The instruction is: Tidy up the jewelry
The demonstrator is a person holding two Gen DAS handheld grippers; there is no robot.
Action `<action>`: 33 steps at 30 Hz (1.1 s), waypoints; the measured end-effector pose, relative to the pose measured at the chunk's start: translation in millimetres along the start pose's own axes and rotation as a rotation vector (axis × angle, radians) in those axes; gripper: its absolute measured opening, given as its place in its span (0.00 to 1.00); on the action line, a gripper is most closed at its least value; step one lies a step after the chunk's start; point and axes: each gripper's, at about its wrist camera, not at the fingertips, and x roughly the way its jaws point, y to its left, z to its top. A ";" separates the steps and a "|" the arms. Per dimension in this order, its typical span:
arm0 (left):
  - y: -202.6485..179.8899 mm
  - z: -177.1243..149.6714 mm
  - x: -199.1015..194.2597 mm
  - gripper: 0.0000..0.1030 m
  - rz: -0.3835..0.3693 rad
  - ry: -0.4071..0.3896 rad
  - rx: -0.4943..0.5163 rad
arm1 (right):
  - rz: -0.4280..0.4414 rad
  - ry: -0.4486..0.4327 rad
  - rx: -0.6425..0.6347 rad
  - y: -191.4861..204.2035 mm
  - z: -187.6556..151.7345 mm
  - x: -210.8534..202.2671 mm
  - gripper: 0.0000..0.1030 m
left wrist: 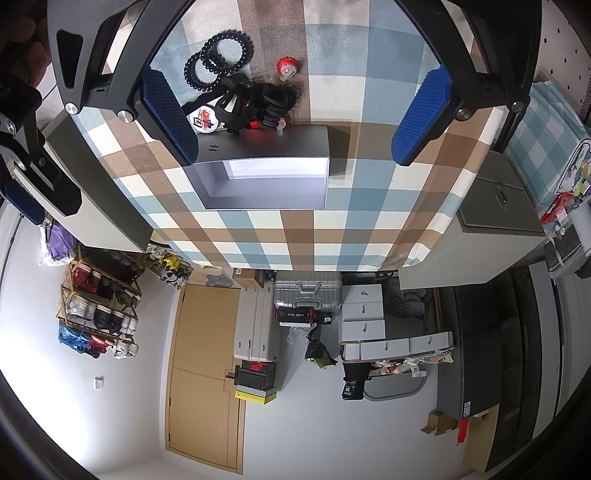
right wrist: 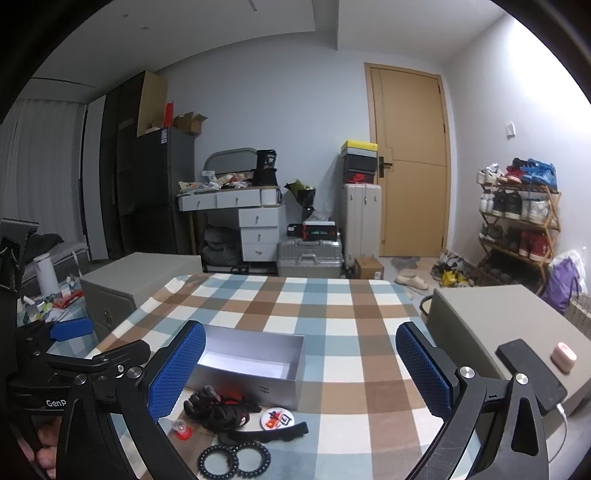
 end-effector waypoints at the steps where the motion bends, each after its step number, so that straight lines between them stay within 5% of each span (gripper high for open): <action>1: 0.9 -0.2 -0.3 0.99 0.000 -0.001 0.000 | 0.002 0.000 0.002 0.0 -0.1 -0.1 1.00; 22: -2.2 -5.1 -3.1 0.99 -0.019 0.022 0.022 | 0.003 0.013 -0.002 2.1 -5.0 2.2 1.00; 33: 15.9 -30.3 16.1 0.99 -0.091 0.142 0.031 | 0.013 0.062 0.002 0.6 -21.5 16.9 1.00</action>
